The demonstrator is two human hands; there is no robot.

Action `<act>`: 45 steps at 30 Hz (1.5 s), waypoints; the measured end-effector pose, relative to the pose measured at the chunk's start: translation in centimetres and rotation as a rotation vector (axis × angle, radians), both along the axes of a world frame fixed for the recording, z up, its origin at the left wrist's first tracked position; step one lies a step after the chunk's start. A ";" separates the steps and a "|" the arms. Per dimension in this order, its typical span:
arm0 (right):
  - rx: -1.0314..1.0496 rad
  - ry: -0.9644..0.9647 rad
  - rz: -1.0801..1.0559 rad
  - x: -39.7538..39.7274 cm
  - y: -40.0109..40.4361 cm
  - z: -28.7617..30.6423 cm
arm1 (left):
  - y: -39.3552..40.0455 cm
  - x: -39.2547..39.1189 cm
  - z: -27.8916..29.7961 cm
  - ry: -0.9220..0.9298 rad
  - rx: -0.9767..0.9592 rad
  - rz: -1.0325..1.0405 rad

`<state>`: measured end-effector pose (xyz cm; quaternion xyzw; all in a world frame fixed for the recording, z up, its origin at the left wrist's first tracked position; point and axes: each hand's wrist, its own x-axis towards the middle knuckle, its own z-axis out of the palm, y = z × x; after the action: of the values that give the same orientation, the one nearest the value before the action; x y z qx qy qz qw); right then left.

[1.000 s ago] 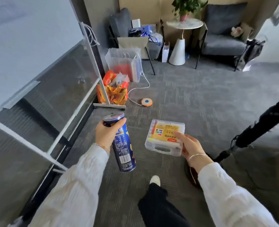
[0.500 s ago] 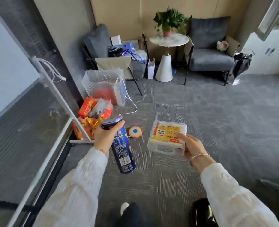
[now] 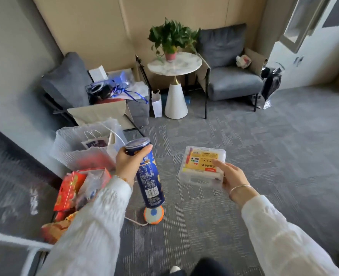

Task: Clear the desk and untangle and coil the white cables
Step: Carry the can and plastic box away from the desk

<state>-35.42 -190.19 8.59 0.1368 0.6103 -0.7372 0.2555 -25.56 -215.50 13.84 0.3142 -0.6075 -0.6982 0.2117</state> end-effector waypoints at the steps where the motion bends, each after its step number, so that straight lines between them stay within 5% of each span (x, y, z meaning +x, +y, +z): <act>1: 0.006 -0.004 -0.002 -2.3 -1.0 -0.1 | -1.2 -2.6 -0.1 -0.008 -0.001 -0.002; 30: 0.091 0.006 0.036 -80.7 -34.2 -2.0 | -33.4 -80.6 -3.9 -0.036 -0.024 0.085; 45: 0.188 -0.136 0.050 -107.5 -46.8 -7.7 | -46.3 -108.3 -9.3 -0.254 -0.304 -0.070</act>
<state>-142.97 -236.95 0.87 0.1949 0.6613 -0.6590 0.3007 -133.86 -261.82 4.58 0.3427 -0.7384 -0.5600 0.1540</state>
